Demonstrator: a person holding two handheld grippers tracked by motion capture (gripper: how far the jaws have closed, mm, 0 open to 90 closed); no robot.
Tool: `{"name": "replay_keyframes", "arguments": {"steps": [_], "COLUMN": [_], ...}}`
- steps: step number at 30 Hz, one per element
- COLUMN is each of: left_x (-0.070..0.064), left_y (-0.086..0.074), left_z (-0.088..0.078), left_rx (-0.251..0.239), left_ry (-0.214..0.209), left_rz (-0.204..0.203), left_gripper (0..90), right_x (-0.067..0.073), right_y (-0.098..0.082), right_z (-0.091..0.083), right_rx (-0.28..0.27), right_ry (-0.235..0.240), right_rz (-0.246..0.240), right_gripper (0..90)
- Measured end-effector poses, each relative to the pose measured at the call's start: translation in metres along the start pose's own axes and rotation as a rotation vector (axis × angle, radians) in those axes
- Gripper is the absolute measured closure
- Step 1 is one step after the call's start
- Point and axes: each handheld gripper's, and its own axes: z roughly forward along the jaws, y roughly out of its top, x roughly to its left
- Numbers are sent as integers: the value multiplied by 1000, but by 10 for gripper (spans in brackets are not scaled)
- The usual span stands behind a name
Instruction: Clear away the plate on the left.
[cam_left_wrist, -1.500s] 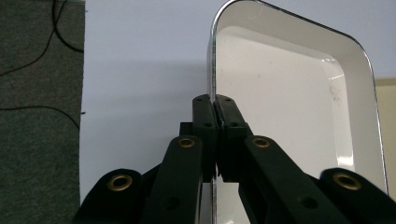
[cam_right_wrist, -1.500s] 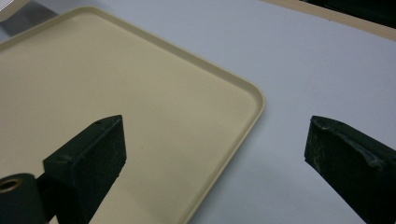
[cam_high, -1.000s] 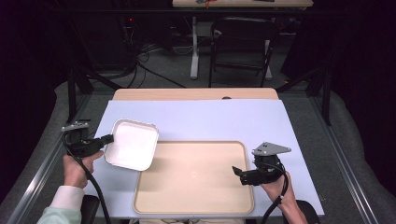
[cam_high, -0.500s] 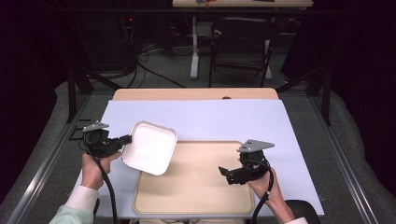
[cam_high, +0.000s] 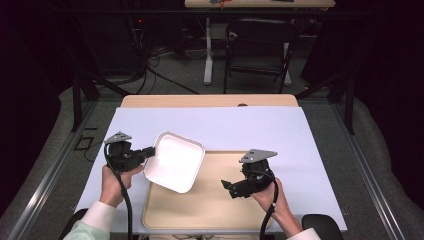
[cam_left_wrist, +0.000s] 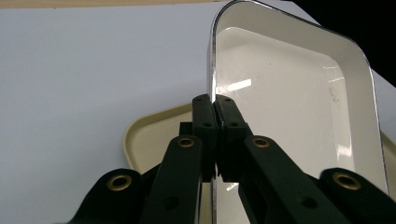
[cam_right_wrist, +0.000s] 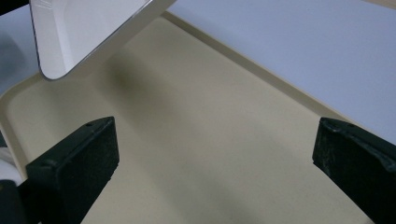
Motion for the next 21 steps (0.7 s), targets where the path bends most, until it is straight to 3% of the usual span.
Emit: {"name": "replay_keyframes", "arguments": {"steps": [4, 9, 16, 21], "left_x": [-8, -16, -26, -33], "left_y": [1, 0, -1, -3], "left_z": [3, 7, 16, 20], "left_rx": [-7, -12, -12, -17], "left_ry": [-10, -19, -18, -20], "left_rz": [7, 21, 31, 41], "left_gripper": [882, 882, 882, 881], "right_x": [5, 11, 25, 26], "right_y": [3, 7, 11, 13], "right_z": [5, 13, 24, 26], "right_rx": [-20, -35, -56, -70], "right_ry": [4, 41, 88, 93], "right_rz": [-1, 19, 5, 33], "right_gripper": [37, 108, 185, 240]}}
